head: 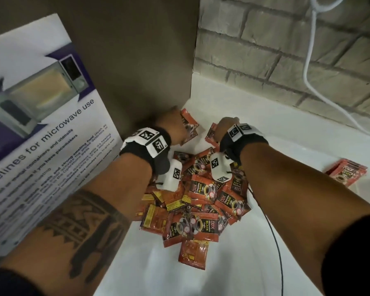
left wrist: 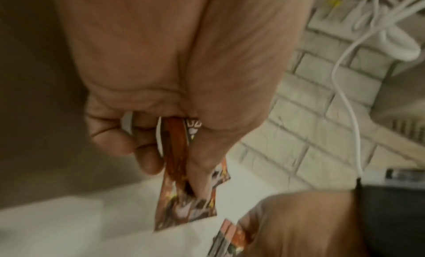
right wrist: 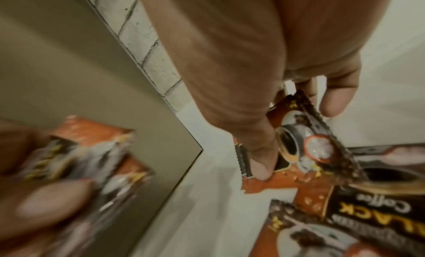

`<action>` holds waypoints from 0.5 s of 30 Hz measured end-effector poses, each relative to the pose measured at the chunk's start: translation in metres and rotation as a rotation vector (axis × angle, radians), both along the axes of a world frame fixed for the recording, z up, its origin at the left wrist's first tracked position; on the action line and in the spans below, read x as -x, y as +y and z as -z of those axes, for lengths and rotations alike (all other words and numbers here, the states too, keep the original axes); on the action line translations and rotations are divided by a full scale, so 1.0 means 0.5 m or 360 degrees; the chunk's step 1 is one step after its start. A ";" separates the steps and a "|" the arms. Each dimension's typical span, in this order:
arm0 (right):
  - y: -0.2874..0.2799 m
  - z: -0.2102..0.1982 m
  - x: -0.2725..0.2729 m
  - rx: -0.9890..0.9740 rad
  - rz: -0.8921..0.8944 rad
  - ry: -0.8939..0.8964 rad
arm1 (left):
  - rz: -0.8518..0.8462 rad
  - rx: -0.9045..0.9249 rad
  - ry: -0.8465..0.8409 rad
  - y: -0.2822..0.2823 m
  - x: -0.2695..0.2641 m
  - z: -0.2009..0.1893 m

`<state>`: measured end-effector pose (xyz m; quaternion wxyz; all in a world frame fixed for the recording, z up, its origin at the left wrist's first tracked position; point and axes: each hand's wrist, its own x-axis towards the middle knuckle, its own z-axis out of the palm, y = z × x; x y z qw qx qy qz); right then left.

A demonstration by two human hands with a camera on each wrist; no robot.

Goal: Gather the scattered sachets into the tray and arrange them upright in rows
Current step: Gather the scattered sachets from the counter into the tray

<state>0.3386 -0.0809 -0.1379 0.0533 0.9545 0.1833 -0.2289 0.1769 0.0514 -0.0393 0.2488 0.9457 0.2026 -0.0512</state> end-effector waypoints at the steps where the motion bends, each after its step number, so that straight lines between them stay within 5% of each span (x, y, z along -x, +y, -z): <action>1: -0.002 -0.016 0.011 0.0022 0.0011 0.0017 | 0.0007 -0.0038 0.0049 0.006 0.015 -0.008; 5: -0.021 -0.066 0.043 -0.0006 0.0016 0.0121 | 0.0083 -0.0142 0.0363 0.015 0.074 0.002; 9: -0.031 -0.043 -0.008 -0.0051 -0.0096 -0.0022 | 0.0129 0.0056 0.0517 -0.003 0.102 0.049; 11: -0.033 -0.111 0.034 -0.0136 -0.0149 -0.0035 | 0.0139 0.0095 0.0524 -0.014 0.105 0.061; 15: -0.045 -0.187 0.124 -0.0194 -0.0282 0.0373 | 0.0153 0.0099 0.0489 -0.028 0.104 0.075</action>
